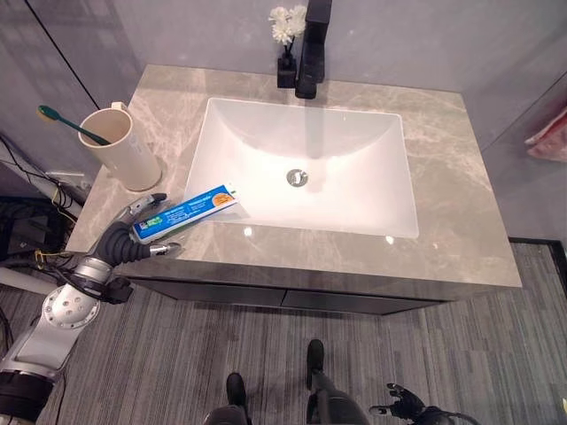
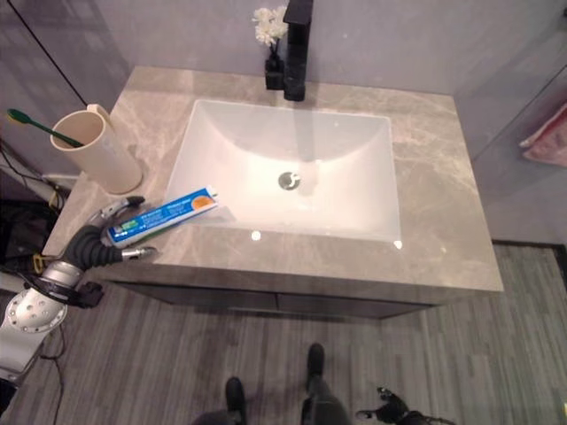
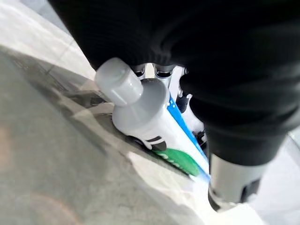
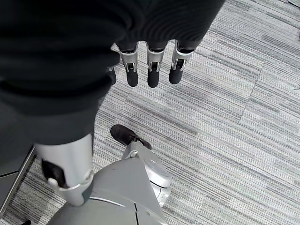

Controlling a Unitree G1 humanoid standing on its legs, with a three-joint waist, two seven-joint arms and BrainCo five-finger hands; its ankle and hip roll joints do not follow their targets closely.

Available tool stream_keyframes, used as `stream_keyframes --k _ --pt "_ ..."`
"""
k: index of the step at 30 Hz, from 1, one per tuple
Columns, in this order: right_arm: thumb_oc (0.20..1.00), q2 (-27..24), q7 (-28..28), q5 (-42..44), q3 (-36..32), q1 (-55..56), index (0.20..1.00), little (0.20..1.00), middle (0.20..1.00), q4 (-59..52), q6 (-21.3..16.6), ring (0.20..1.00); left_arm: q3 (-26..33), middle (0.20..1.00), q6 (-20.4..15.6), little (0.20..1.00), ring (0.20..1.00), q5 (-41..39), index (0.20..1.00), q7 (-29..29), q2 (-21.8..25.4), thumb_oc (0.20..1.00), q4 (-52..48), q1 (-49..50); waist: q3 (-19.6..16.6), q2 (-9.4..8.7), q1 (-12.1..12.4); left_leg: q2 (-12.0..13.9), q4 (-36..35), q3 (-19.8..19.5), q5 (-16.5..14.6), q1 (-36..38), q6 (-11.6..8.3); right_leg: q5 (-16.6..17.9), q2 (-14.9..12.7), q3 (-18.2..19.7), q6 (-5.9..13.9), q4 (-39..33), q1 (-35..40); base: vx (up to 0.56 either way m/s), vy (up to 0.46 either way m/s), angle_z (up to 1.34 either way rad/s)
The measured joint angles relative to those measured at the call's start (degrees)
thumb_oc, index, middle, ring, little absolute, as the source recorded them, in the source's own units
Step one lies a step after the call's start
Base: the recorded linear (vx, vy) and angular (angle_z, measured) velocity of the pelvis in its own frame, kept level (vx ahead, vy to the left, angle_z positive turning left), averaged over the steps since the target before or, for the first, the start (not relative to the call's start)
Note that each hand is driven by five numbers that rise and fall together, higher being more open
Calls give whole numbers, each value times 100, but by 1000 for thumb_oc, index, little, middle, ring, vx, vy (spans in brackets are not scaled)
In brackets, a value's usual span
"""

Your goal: Put brush and paste in cup on sink, flatten towel.

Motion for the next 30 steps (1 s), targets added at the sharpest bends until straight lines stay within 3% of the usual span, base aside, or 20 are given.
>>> stream_keyframes --k 3,4,6,7,11,15,17,19,30 --pt "1000 -24 0 2 0 1 1000 1000 1000 19 2 1000 -153 774 19 774 774 76 774 -1 -52 774 208 -44 -94 95 -3 -1 0 1 0 8 0 3 4 3 -1 0 8 0 0 0" --pt "1000 -24 -1 2 0 13 1000 1000 1000 21 5 1000 -147 677 52 677 677 200 677 3 -42 677 211 -39 -115 114 -2 -1 0 3 0 12 0 2 4 4 -1 0 9 0 0 0" --pt "1000 -24 -1 2 0 23 1000 1000 1000 26 23 1000 -112 639 59 639 639 435 639 64 -40 639 290 -28 -157 135 -3 0 0 4 0 15 0 1 6 4 -1 0 11 0 0 0" --pt "1000 -24 -1 2 0 23 1000 1000 1000 24 54 1000 -74 514 65 514 514 546 514 89 -34 514 295 -41 -202 142 -9 0 0 6 0 16 0 1 8 8 -1 0 10 0 0 0" --pt "1000 -20 -6 3 -5 32 1000 1000 1000 21 66 1000 -13 495 81 495 495 1293 495 251 44 495 405 -75 -275 145 -15 15 0 14 0 67 -1 -4 21 9 -7 0 56 7 -29 -1" --pt "1000 -20 -9 6 -7 125 1000 1000 1000 51 77 1000 -265 300 96 300 300 1823 300 317 137 300 491 -151 -393 157 -9 60 -1 10 -19 215 -28 -37 63 2 -26 -1 208 31 -37 -1" --pt "1000 -17 -9 5 -10 140 1000 1000 1000 158 84 1000 -429 275 111 275 275 1876 275 346 139 275 535 -223 -426 180 -4 89 -1 26 -22 291 -35 -63 76 -7 -8 -2 284 36 -35 -2" --pt "1000 -18 -16 5 -69 163 1000 1000 1000 338 116 1000 -627 200 139 200 200 2075 200 378 138 200 683 -217 -534 241 -7 119 -2 60 -50 450 -72 -106 102 -21 5 -2 422 34 -44 -5" --pt "1000 -101 -37 17 -543 362 1000 1000 1000 539 219 1000 -977 200 234 200 200 2668 200 381 113 200 885 56 -780 453 11 154 -29 144 -95 771 -98 -126 120 -37 20 -2 717 13 -22 -4"
